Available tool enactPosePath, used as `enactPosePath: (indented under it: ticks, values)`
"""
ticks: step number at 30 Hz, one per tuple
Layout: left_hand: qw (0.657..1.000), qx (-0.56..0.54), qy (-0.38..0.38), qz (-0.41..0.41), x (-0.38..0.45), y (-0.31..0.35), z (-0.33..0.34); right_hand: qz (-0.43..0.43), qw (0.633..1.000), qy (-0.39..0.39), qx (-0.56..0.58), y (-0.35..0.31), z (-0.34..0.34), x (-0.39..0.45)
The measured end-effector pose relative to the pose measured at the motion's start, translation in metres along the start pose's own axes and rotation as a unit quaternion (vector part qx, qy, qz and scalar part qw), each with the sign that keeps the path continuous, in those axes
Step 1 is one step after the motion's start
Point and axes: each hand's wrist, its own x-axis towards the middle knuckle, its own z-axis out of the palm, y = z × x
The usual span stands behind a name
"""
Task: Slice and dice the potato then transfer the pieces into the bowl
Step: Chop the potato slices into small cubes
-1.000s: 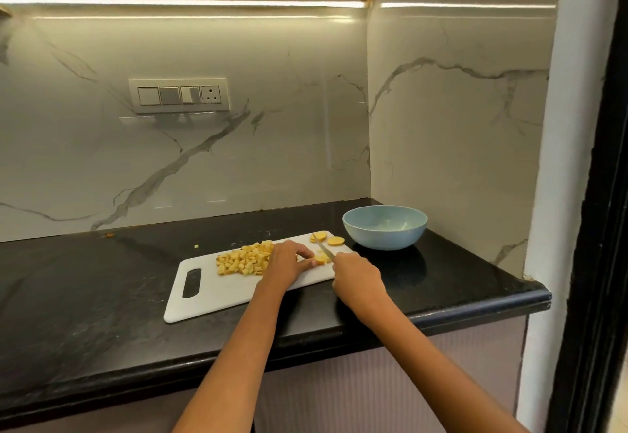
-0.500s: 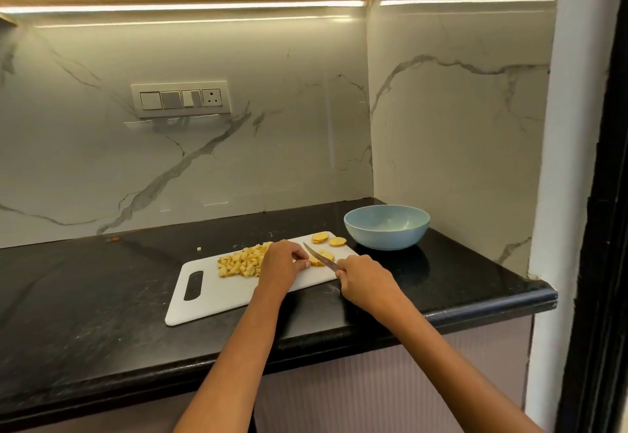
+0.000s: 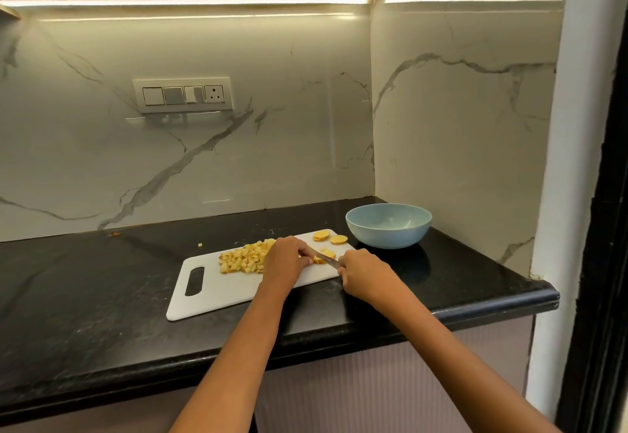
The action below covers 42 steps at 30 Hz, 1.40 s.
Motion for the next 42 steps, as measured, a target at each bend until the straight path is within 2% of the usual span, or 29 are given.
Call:
enactPosePath:
  ticks: [4,8,14,20,22,26,28,33,37,42]
  values:
    - [1.000,-0.006,-0.014,-0.003,0.000,0.000,-0.003,0.001,1.000,-0.025,-0.017,-0.009,-0.011,0.002]
    - [1.000,0.001,-0.013,-0.006,0.000,0.000,-0.003,-0.015,0.998,-0.014,-0.057,-0.020,-0.003,-0.001]
    - [1.000,-0.020,-0.004,-0.009,-0.004,-0.001,-0.001,-0.025,0.998,-0.004,-0.058,-0.018,0.005,-0.005]
    - [1.000,-0.020,0.009,-0.008,-0.005,-0.002,0.000,0.035,0.996,-0.058,0.061,0.001,-0.011,0.006]
    - [1.000,-0.018,0.007,-0.013,-0.004,-0.001,0.000,0.022,0.998,-0.058,0.032,0.000,-0.010,0.004]
    - [1.000,-0.023,0.005,-0.017,-0.002,-0.002,0.003,-0.036,0.993,0.001,-0.111,-0.019,0.005,-0.013]
    - [1.000,-0.025,0.006,-0.012,-0.002,-0.002,0.003,-0.050,0.991,0.008,-0.127,-0.020,0.006,-0.012]
    - [0.999,-0.045,0.025,0.004,-0.004,0.000,0.003,-0.010,0.998,-0.013,-0.065,-0.011,-0.001,-0.004]
    - [0.999,-0.031,0.006,0.032,-0.006,0.004,0.000,-0.001,0.999,-0.003,-0.054,-0.010,0.002,-0.003]
    - [1.000,-0.016,0.017,0.018,-0.007,0.002,0.000,0.010,1.000,0.023,-0.016,-0.006,0.004,-0.006]
